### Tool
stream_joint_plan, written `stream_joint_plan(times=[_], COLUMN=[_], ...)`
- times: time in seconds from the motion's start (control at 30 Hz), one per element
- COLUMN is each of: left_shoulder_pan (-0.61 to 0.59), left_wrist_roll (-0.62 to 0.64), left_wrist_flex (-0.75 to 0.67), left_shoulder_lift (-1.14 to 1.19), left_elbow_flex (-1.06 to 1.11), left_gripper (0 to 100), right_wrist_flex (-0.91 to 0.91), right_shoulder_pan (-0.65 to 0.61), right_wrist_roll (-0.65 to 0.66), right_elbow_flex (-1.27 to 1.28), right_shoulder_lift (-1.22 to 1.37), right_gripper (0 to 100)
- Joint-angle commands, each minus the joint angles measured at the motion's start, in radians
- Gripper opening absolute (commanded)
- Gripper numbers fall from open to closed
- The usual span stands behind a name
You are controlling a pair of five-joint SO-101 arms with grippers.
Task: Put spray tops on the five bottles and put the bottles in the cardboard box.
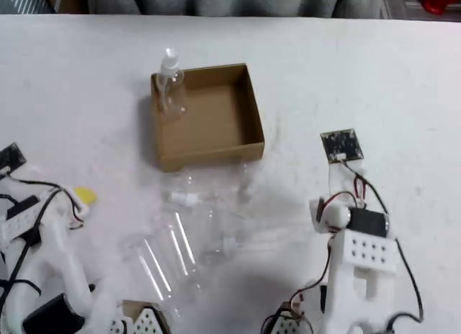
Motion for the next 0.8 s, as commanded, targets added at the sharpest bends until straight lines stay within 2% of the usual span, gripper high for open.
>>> stream_joint_plan(times=[0.0,0.07,0.2,0.4,0.57,0.67,0.77], left_shoulder_pan=[-0.015,-0.016,-0.065,-0.067,-0.067,-0.068,-0.068], left_wrist_roll=[0.021,0.034,0.041,0.041,0.041,0.041,0.041], left_wrist_flex=[-0.046,-0.061,-0.098,-0.114,-0.071,-0.014,0.028], left_shoulder_lift=[-0.047,-0.045,-0.045,0.013,0.196,0.295,0.361], left_elbow_flex=[-0.008,-0.008,-0.006,-0.023,-0.164,-0.256,-0.318], left_gripper=[31,31,31,31,31,31,31], right_wrist_flex=[0.205,0.28,0.283,0.282,0.275,0.199,0.044], right_shoulder_pan=[-0.117,-0.248,-0.522,-0.983,-1.239,-1.402,-1.537], right_wrist_roll=[0.012,0.011,0.012,0.041,0.048,0.048,0.046], right_elbow_flex=[-0.147,-0.183,-0.184,-0.166,-0.138,-0.041,0.081], right_shoulder_lift=[-0.153,-0.208,-0.243,-0.243,-0.242,-0.242,-0.243], right_gripper=[1.5,1.5,1.5,1.5,1.5,1.5,1.5])
